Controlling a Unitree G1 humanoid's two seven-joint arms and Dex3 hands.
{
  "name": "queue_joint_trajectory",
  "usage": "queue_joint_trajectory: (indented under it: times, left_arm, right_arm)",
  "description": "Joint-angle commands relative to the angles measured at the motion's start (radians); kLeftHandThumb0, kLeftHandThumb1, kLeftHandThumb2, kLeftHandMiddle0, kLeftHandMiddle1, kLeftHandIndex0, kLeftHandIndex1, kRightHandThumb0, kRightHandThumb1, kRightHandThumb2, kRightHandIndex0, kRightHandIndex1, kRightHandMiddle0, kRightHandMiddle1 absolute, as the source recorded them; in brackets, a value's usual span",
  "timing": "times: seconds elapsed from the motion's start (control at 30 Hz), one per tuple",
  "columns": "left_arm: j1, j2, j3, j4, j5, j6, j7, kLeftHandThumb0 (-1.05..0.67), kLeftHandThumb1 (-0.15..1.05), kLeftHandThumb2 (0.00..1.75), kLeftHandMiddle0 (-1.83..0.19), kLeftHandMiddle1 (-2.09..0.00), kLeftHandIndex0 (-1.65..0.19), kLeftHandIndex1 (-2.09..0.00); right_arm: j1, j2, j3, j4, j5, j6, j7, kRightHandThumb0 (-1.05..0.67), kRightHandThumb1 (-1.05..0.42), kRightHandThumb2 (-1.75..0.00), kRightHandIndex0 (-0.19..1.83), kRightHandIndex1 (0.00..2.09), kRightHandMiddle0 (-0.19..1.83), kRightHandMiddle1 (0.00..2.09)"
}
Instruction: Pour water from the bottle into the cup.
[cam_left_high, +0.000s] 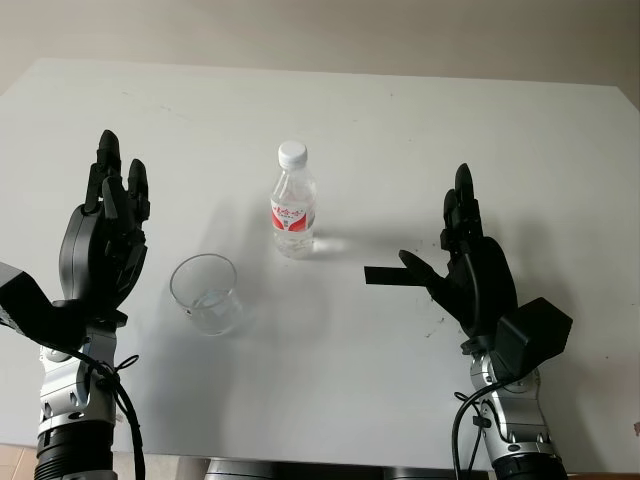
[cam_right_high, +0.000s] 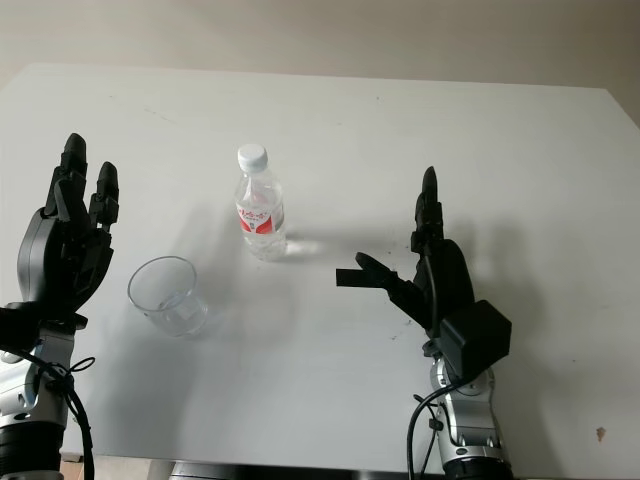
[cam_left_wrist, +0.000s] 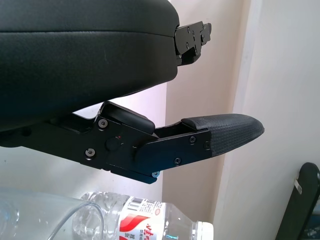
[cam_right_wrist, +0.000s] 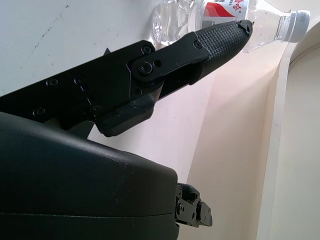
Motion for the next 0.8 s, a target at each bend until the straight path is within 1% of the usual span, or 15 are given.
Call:
queue_joint_trajectory:
  times: [0.0, 0.13, 0.23, 0.4, 0.53, 0.67, 0.77]
  left_arm:
    - [0.011, -0.007, 0.006, 0.003, -0.008, 0.007, 0.003, -0.8, 1.05, 0.61, 0.19, -0.02, 0.19, 0.0]
    - [0.016, -0.03, -0.01, 0.01, 0.005, 0.025, 0.033, -0.81, 1.05, 0.59, 0.19, -0.04, 0.19, 0.0]
    - [0.016, -0.04, -0.02, 0.03, 0.013, 0.016, 0.028, -0.82, 1.05, 0.58, 0.19, -0.03, 0.19, 0.0]
    - [0.015, -0.045, -0.026, 0.041, 0.013, 0.016, 0.031, -0.82, 1.05, 0.57, 0.19, 0.0, 0.19, 0.0]
    - [0.026, -0.054, -0.027, 0.033, 0.017, 0.018, 0.047, -0.81, 1.05, 0.58, 0.19, 0.0, 0.19, 0.0]
    - [0.035, -0.056, -0.028, 0.022, 0.019, 0.016, 0.051, -0.81, 1.05, 0.59, 0.19, 0.0, 0.19, 0.0]
    - [0.039, -0.055, -0.025, 0.016, 0.016, 0.017, 0.05, -0.82, 1.05, 0.58, 0.19, 0.0, 0.19, 0.0]
  right_arm:
    - [0.012, 0.003, 0.002, -0.003, 0.003, -0.015, 0.003, -0.95, -0.98, -0.05, -0.19, 0.0, -0.19, 0.0]
    - [-0.002, 0.003, 0.001, 0.027, 0.018, -0.016, 0.022, -0.95, -0.98, -0.05, -0.19, 0.0, -0.19, 0.0]
    - [-0.026, 0.005, 0.002, 0.058, 0.029, -0.021, 0.041, -0.95, -0.98, -0.05, -0.19, 0.0, -0.19, 0.0]
    - [-0.113, 0.005, 0.018, 0.104, 0.035, -0.024, 0.083, -0.94, -0.97, -0.05, -0.19, 0.0, -0.19, 0.0]
    - [-0.237, 0.012, 0.051, 0.162, 0.008, -0.039, 0.104, -0.97, -0.95, -0.05, -0.19, 0.0, -0.19, 0.0]
    - [-0.363, 0.03, 0.076, 0.237, 0.011, -0.021, 0.142, -0.98, -0.93, -0.04, -0.19, 0.0, -0.19, 0.0]
    - [-0.452, 0.027, 0.112, 0.304, -0.039, -0.018, 0.144, -0.99, -0.92, -0.04, -0.19, 0.0, -0.19, 0.0]
